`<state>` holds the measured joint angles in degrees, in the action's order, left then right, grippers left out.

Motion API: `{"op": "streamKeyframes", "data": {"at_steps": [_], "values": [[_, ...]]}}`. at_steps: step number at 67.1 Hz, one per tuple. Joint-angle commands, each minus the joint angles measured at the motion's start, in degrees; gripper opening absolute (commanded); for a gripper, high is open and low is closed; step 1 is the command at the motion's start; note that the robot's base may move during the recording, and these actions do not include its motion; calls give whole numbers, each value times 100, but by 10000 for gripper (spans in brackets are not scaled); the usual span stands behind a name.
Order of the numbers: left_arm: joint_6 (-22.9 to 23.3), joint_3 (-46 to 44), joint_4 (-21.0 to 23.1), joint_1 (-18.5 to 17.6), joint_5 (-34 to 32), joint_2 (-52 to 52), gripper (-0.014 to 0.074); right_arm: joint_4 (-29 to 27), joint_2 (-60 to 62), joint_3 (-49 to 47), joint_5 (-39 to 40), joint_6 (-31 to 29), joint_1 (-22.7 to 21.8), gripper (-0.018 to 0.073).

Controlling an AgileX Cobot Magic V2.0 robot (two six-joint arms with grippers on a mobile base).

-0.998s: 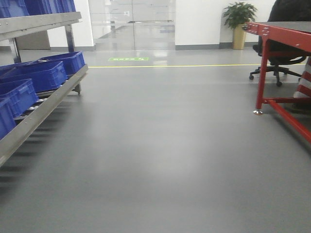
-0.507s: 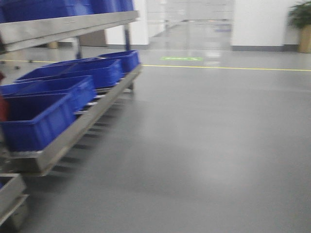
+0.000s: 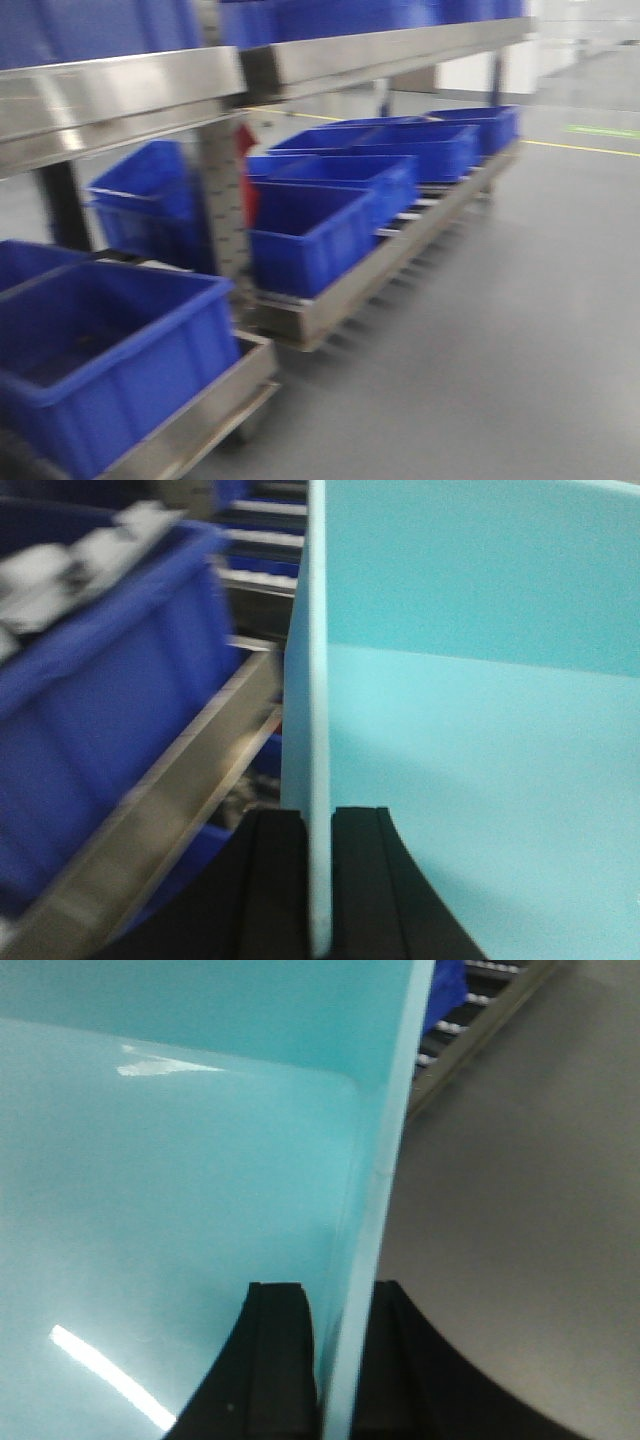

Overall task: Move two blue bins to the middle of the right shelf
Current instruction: 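Drive the base along the aisle carrying the teal bin, then turn the base to face the rack of blue bins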

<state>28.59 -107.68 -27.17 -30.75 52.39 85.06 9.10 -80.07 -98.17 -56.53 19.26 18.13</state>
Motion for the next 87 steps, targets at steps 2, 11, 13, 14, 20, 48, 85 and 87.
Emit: {"op": "streamKeyframes", "data": {"at_steps": [2, 11, 13, 14, 20, 48, 85, 87], "values": [[13, -64, 101, -46, -422, -48, -111, -148, 26, -37, 257, -125, 44, -164], [13, -64, 101, -46, -422, -48, -111, -148, 26, -37, 257, -125, 44, -164], [13, -64, 101, -46, -422, -48, -111, -148, 26, -37, 257, -125, 44, -164], [13, -64, 101, -46, -422, -48, -111, -148, 26, -37, 257, -125, 44, -164], [13, -64, 101, -46, -422, -48, -111, -148, 26, -37, 257, -125, 44, -164], [13, -64, 101, -46, -422, -48, -111, -148, 26, -37, 257, -125, 44, -164], [13, -64, 101, -46, -433, -48, -111, -148, 26, -37, 257, -125, 44, -164], [13, -64, 101, -46, -433, -48, -111, -148, 26, -37, 257, -125, 44, -164]]}}
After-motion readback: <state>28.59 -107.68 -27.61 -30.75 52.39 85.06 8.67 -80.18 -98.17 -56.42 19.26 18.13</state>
